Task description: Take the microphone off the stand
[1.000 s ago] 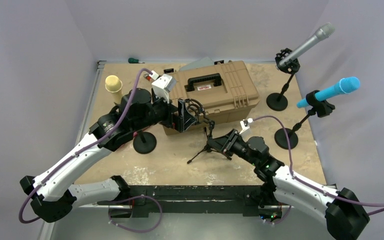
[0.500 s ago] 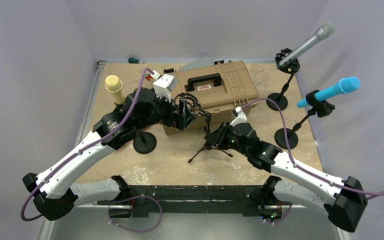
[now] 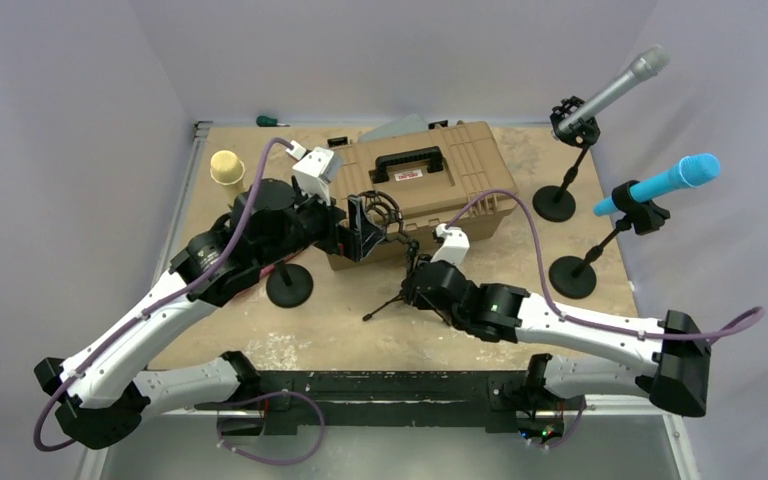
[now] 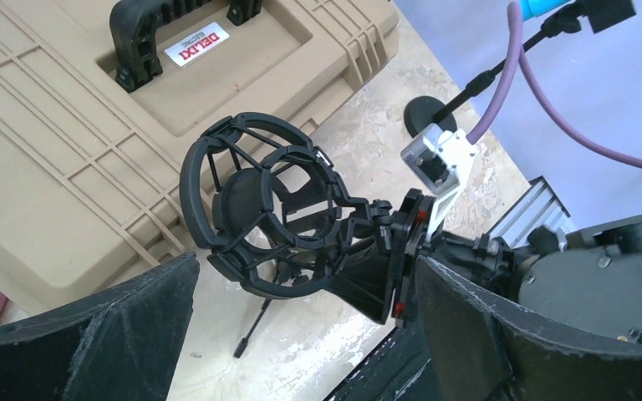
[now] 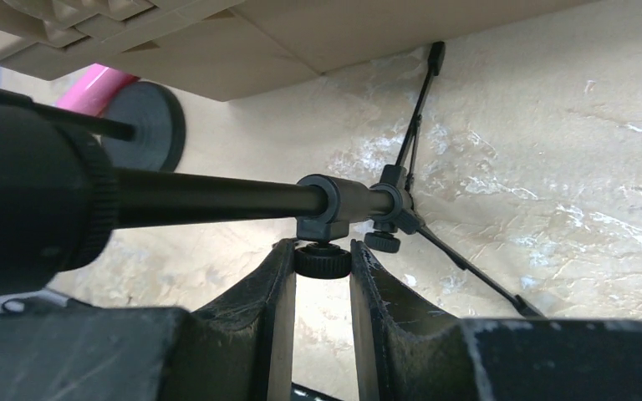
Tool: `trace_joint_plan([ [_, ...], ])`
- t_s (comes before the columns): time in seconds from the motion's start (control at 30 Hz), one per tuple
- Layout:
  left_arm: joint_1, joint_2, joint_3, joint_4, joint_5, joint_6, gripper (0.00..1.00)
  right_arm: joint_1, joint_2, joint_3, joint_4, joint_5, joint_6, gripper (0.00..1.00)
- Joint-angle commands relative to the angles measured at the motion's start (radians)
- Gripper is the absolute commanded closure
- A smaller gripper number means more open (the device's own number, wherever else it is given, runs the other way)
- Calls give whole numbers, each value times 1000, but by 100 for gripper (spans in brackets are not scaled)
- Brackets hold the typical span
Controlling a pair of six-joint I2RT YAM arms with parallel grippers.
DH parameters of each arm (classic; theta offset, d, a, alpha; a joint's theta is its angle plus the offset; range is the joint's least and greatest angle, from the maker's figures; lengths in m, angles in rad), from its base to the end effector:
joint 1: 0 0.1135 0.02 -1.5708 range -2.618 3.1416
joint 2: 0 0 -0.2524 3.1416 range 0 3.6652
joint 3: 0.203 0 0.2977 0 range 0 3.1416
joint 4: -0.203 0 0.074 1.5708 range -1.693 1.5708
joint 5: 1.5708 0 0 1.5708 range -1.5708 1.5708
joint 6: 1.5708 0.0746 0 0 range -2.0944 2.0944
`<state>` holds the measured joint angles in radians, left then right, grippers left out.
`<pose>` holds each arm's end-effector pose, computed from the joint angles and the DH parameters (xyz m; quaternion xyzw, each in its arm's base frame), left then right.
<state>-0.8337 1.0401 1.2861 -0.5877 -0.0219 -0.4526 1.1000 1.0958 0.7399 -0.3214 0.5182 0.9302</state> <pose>0.2031 -0.2214 0.4106 0.1485 0.8034 -0.3386 0.4667 0.1722 0.2568 0.2056 0.0364 0.8780 0.2329 0.4166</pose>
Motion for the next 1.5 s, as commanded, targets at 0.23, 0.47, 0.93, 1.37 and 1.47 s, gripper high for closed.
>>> trace_joint_plan([
  [0.23,-6,-38,7,48,51,21,0,52,-25,-11,-62,94,-70,61],
  [0.47,-6,-37,10,66,95,29,0,51,-192,-57,-62,-28,-127,47],
  [0.93,-5,-16,25,92,134,35,0,-118,-355,177,-27,-114,-208,40],
  [1.37,-5,-23,16,75,109,35,1,-262,-166,296,108,-427,-369,50],
  [1.47,-6,-20,15,74,111,38,1,-262,-168,276,117,-436,-370,51],
])
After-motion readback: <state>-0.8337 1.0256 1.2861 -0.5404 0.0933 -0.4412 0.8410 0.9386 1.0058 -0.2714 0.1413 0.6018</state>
